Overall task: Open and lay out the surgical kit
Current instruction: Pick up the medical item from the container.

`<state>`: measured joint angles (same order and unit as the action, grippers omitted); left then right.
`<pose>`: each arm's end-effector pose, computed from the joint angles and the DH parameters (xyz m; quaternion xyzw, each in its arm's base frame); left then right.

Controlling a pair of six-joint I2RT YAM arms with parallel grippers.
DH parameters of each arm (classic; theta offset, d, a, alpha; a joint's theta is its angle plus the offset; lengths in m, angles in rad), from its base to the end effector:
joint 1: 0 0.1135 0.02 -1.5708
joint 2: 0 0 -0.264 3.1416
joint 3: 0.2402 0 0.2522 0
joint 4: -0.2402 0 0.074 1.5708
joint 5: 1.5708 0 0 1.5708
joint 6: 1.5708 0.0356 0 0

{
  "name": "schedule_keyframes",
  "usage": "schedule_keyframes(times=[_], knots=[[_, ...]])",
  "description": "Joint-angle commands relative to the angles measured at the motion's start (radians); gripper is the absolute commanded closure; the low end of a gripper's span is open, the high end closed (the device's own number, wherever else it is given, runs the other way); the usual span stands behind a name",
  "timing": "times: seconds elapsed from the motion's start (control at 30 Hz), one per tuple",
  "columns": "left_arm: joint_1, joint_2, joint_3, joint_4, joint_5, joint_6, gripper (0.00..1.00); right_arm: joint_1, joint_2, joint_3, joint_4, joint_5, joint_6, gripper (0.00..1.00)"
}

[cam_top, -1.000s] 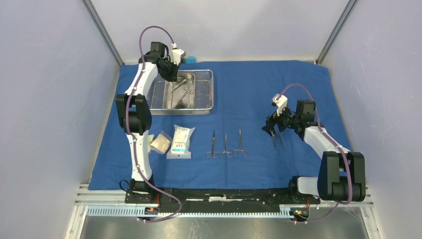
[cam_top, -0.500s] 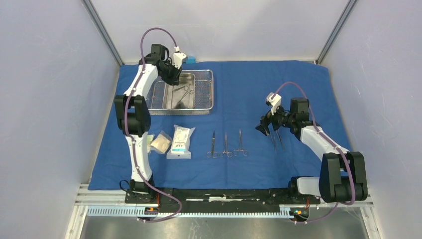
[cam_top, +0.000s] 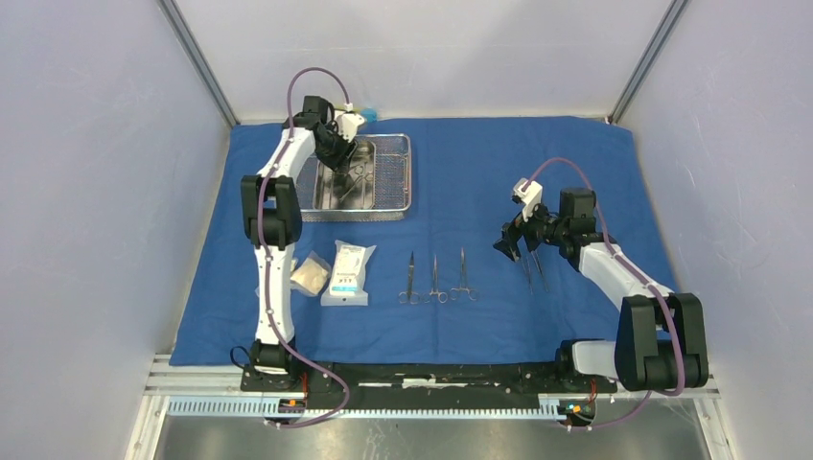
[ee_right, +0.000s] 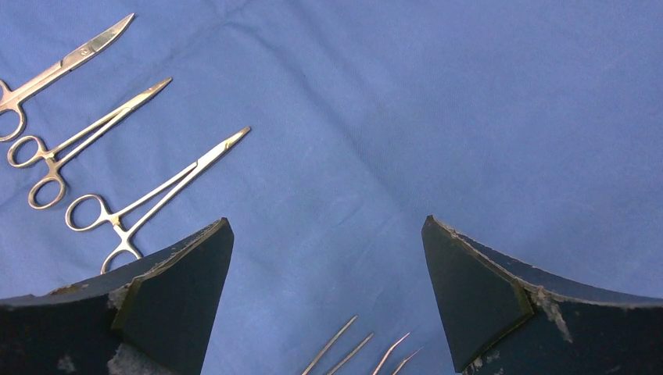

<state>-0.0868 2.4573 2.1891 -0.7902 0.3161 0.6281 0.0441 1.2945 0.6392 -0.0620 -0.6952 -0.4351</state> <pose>0.5266 -0.0569 0.1793 0.3716 0.8810 -0.0798 0.2818 0.2539 0.0340 0.1992 -0.3401 0.7980 0.2286 0.4420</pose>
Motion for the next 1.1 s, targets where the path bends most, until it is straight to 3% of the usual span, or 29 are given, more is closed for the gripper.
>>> schedule_keyframes(times=[0.0, 0.1, 0.3, 0.57, 0.87, 1.07], knots=[[-0.002, -0.024, 0.014, 0.002, 0.020, 0.055, 0.46, 0.000, 0.002, 0.002, 0.020, 0.009, -0.018, 0.01], [-0.001, -0.016, 0.010, 0.001, 0.012, 0.063, 0.49, -0.001, 0.008, 0.004, 0.017, 0.010, -0.021, 0.01], [0.011, 0.008, 0.029, -0.033, 0.016, 0.066, 0.64, 0.000, 0.004, -0.002, 0.015, 0.016, -0.027, 0.01], [0.029, 0.006, 0.027, -0.078, 0.068, 0.058, 0.75, 0.000, 0.011, 0.002, 0.016, 0.011, -0.024, 0.01], [0.030, -0.036, 0.032, -0.042, 0.058, 0.063, 0.97, 0.008, 0.016, 0.051, 0.005, 0.006, -0.009, 0.01], [0.030, -0.119, 0.013, -0.030, 0.091, 0.057, 0.98, 0.038, 0.030, 0.148, -0.026, 0.006, -0.009, 0.01]])
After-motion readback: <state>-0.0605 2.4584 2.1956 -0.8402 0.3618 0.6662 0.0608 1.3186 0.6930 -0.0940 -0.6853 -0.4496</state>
